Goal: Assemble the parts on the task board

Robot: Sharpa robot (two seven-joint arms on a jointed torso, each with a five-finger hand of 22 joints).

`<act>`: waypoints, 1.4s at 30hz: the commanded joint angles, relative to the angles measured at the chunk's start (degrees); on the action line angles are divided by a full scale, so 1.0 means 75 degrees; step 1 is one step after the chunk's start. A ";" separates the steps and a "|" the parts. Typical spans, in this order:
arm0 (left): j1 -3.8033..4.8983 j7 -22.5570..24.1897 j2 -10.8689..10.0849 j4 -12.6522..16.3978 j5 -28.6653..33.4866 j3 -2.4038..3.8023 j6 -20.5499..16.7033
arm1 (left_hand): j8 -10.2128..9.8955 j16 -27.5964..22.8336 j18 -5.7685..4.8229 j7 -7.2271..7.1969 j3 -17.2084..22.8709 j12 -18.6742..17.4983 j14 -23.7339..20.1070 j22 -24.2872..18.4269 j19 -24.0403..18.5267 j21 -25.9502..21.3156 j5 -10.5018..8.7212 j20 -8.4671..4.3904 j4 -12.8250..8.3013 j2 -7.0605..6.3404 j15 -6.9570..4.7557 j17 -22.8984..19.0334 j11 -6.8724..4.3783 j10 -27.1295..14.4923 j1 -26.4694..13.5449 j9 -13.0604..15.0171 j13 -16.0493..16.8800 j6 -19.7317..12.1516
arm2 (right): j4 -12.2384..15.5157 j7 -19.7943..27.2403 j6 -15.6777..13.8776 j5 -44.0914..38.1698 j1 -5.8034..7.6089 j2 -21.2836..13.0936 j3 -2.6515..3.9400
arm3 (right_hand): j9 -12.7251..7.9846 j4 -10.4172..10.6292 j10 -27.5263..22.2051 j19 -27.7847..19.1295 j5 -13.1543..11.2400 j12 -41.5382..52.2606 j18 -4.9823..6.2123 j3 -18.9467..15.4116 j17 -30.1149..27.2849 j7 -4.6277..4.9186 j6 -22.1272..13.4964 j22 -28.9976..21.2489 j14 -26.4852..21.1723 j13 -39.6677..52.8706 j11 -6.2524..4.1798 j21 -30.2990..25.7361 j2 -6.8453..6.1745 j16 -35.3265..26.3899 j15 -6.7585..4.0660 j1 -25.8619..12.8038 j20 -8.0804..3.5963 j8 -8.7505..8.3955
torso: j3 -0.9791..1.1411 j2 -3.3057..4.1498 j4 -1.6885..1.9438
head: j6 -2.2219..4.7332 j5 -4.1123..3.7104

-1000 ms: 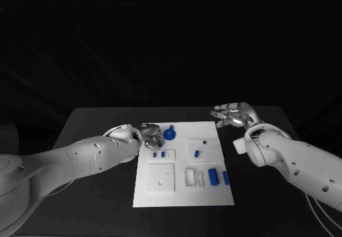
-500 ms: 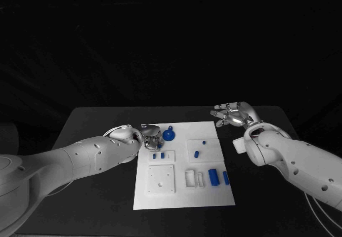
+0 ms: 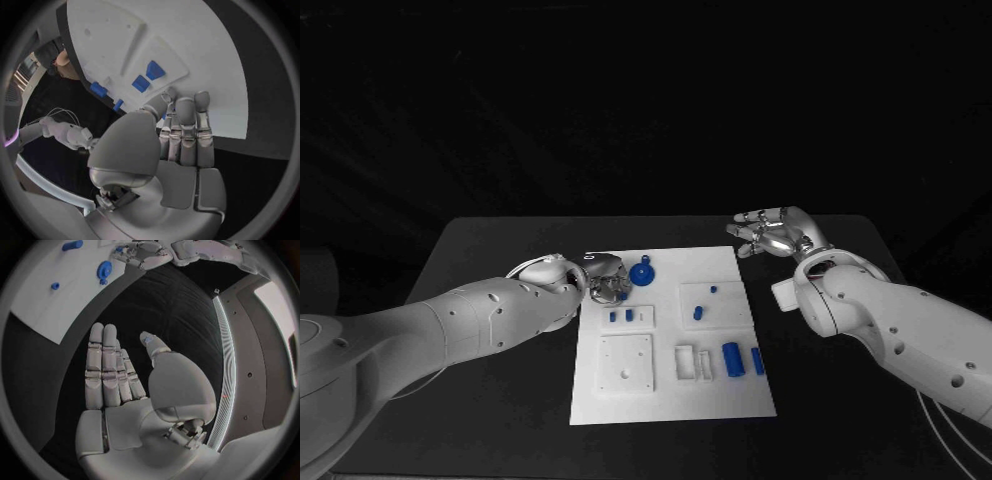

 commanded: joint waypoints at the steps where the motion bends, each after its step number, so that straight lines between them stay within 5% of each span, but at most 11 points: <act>1: -0.0015 -0.0007 -0.0027 0.0001 0.0026 -0.0006 -0.0117 | -0.0036 -0.0057 0.0074 -0.0120 0.0064 -0.0003 -0.0034 0.0141 -0.0017 -0.0057 -0.0023 0.0082 -0.0016 -0.0122 0.0071 -0.0017 0.0048 -0.0155 0.0017 -0.0019 0.0000 -0.0467 | 0.0003 0.0038 0.0130 -0.0038 -0.0001 0.0002 0.0001 | 0.0010 -0.0003 -0.0030 0.0002 -0.0025 -0.0025 0.0083 0.0028 0.0007 0.0016 0.0026 -0.0006 -0.0011 -0.0010 -0.0003 0.0036 0.0004 -0.0032 0.0021 -0.0052 0.0019 -0.0013 | 0.0002 0.0001 -0.0001 | 0.0003 0.0004; 11: -0.0013 -0.0066 -0.0142 -0.0002 0.0048 -0.0002 -0.0149 | -0.0032 -0.0074 0.0159 -0.0098 0.0179 -0.0006 -0.0091 0.0150 -0.0044 -0.0085 -0.0014 0.0162 0.0018 -0.0227 0.0141 -0.0044 0.0144 -0.0426 0.0067 -0.0016 -0.0002 -0.0532 | -0.0005 0.0012 0.0235 -0.0080 -0.0002 -0.0009 0.0000 | 0.0014 -0.0066 -0.0033 0.0024 -0.0054 -0.0026 0.0094 0.0048 0.0014 0.0012 0.0099 0.0004 0.0007 -0.0011 -0.0005 0.0055 0.0008 -0.0019 0.0010 0.0011 0.0007 -0.0008 | 0.0011 0.0001 -0.0003 | 0.0005 0.0001; 17: -0.0007 -0.0072 -0.0302 0.0016 0.0227 0.0025 -0.0205 | -0.0017 -0.0095 0.0188 -0.0004 0.0291 -0.0004 -0.0101 0.0164 -0.0065 -0.0052 0.0014 0.0168 -0.0002 -0.0218 0.0145 -0.0066 0.0153 -0.0437 0.0133 -0.0005 -0.0001 -0.0271 | -0.0080 0.0019 0.0704 -0.0659 -0.0002 -0.0010 0.0000 | 0.0033 -0.0665 0.0087 0.0381 -0.0153 -0.0037 0.0174 0.0439 0.0229 -0.0031 0.0623 0.0284 0.0415 -0.0019 -0.0069 0.0528 -0.0076 0.0278 -0.0177 0.0346 -0.0203 0.0011 | 0.0009 -0.0001 -0.0007 | 0.0043 0.0000; 20: 0.0031 0.0071 -0.0388 -0.0033 0.1057 0.0097 -0.0244 | 0.0014 -0.0057 0.0200 0.0352 0.0350 -0.0002 -0.0012 0.0163 -0.0027 -0.0009 -0.0021 0.0157 0.0054 -0.0145 0.0129 -0.0056 0.0137 -0.0397 0.0086 0.0006 0.0000 0.0009 | -0.0191 0.0018 0.1047 -0.1379 -0.0002 0.0017 0.0000 | 0.0030 -0.1051 0.0282 0.0811 -0.0263 -0.0047 0.0216 0.0865 0.0801 -0.0127 0.0919 0.0758 0.0972 -0.0022 -0.0186 0.1284 -0.0125 0.0885 -0.0382 0.0315 -0.0425 0.0002 | 0.0011 -0.0004 -0.0009 | 0.0075 -0.0010; 25: 0.0246 0.0593 -0.0577 -0.0030 0.3788 0.0257 -0.0528 | 0.0001 -0.0464 0.0185 0.0451 0.0377 0.0003 -0.0173 0.0079 -0.0170 -0.0173 -0.0016 0.0188 0.0153 -0.0146 0.0150 -0.0231 0.0180 -0.0431 -0.0024 -0.0001 0.0002 0.0229 | -0.0389 -0.0058 0.1850 -0.3128 -0.0003 0.0114 0.0000 | 0.0047 -0.1568 0.0471 0.0671 -0.0665 -0.0033 0.0252 0.1599 0.2257 -0.0227 0.1326 0.1817 0.0910 -0.0014 -0.0271 0.2620 -0.0081 0.2328 -0.0493 -0.0019 -0.0551 0.0006 | 0.0010 -0.0012 -0.0002 | 0.0181 -0.0196; 30: 0.0473 0.1217 -0.0811 0.0298 0.6014 0.0343 -0.0592 | 0.0006 -0.1855 0.0001 0.0468 0.0175 0.0008 -0.0687 -0.0392 -0.0693 -0.0970 -0.0040 0.0243 0.0282 -0.0112 0.0177 -0.0791 0.0132 -0.0193 -0.0169 0.0002 0.0000 0.0304 | -0.0498 -0.0313 0.2304 -0.4652 -0.0004 0.0248 -0.0076 | 0.0044 -0.1767 0.0432 0.0227 -0.0951 -0.0020 0.0363 0.1836 0.2804 -0.0264 0.1404 0.2630 0.0740 -0.0007 -0.0275 0.3422 -0.0029 0.2869 -0.0463 -0.0049 -0.0507 -0.0005 | -0.0001 -0.0013 0.0022 | 0.0246 -0.0331; 31: 0.0520 0.1357 -0.0877 0.0427 0.6519 0.0369 -0.0564 | 0.0003 -0.2220 -0.0072 0.0462 0.0116 0.0002 -0.0894 -0.0546 -0.0885 -0.1214 -0.0159 0.0288 0.0353 -0.0057 0.0209 -0.0928 0.0150 -0.0169 -0.0226 0.0001 -0.0001 0.0315 | -0.0512 -0.0451 0.2339 -0.5014 -0.0004 0.0282 -0.0112 | 0.0050 -0.1763 0.0382 0.0177 -0.1015 -0.0032 0.0377 0.1865 0.2846 -0.0268 0.1419 0.2755 0.0729 -0.0012 -0.0263 0.3524 -0.0051 0.2918 -0.0459 -0.0049 -0.0499 0.0012 | -0.0006 -0.0015 0.0034 | 0.0251 -0.0357; 32: 0.0563 0.1486 -0.0947 0.0576 0.7005 0.0394 -0.0530 | 0.0002 -0.2710 -0.0179 0.0431 -0.0041 0.0008 -0.1225 -0.0790 -0.1140 -0.1552 -0.0738 0.0389 0.0512 -0.0035 0.0310 -0.1118 0.0139 -0.0124 -0.0411 0.0002 0.0001 0.0309 | -0.0525 -0.0608 0.2354 -0.5361 -0.0005 0.0319 -0.0151 | 0.0048 -0.1758 0.0297 0.0169 -0.1101 -0.0037 0.0372 0.1867 0.2861 -0.0267 0.1407 0.2799 0.0730 -0.0015 -0.0241 0.3556 -0.0084 0.2942 -0.0448 -0.0066 -0.0491 0.0010 | -0.0009 -0.0013 0.0037 | 0.0258 -0.0365; 34: 0.0635 0.1685 -0.1084 0.0877 0.7747 0.0429 -0.0467 | 0.0002 -0.4040 -0.0376 0.0441 -0.0416 0.0005 -0.1812 -0.1581 -0.1727 -0.2474 -0.0854 0.0656 0.0706 -0.0017 0.0596 -0.1650 0.0193 -0.0094 -0.0504 0.0002 0.0002 0.0234 | -0.0547 -0.0904 0.2371 -0.5909 -0.0006 0.0387 -0.0224 | 0.0048 -0.1752 0.0253 0.0155 -0.1280 -0.0039 0.0384 0.1882 0.2886 -0.0266 0.1401 0.2866 0.0730 -0.0016 -0.0228 0.3596 -0.0135 0.2985 -0.0442 -0.0069 -0.0483 0.0011 | -0.0025 -0.0025 0.0064 | 0.0268 -0.0403; 36: 0.0699 0.1861 -0.1239 0.1235 0.8310 0.0458 -0.0412 | 0.0000 -0.5208 -0.0383 0.0475 -0.0805 0.0013 -0.1452 -0.2511 -0.1490 -0.3117 -0.0873 0.0762 0.0796 0.0098 0.0697 -0.2030 0.0235 -0.0185 -0.0335 -0.0001 0.0005 0.0194 | -0.0584 -0.1216 0.2325 -0.6436 -0.0006 0.0476 -0.0303 | 0.0045 -0.1747 0.0188 0.0140 -0.1590 -0.0041 0.0393 0.2003 0.2912 -0.0258 0.1378 0.2947 0.0721 -0.0016 -0.0209 0.3635 -0.0205 0.3038 -0.0429 -0.0030 -0.0470 0.0010 | -0.0039 -0.0039 0.0079 | 0.0265 -0.0433; 42: 0.0799 0.2119 -0.1631 0.2151 0.9353 0.0495 -0.0268 | -0.0009 -0.7916 -0.0396 0.0435 -0.1361 0.0023 -0.1105 -0.4794 -0.1946 -0.3132 -0.0791 0.1111 0.0729 0.0313 0.1046 -0.2153 0.0431 -0.0861 -0.0044 -0.0007 0.0000 0.0123 | -0.0718 -0.1997 0.2106 -0.7550 -0.0012 0.0756 -0.0580 | 0.0040 -0.1585 0.0105 0.0172 -0.2417 -0.0045 0.0408 0.2670 0.2901 -0.0248 0.1325 0.3201 0.0699 -0.0017 -0.0183 0.3644 -0.0575 0.3186 -0.0421 0.0040 -0.0456 0.0009 | -0.0080 -0.0077 0.0124 | 0.0232 -0.0468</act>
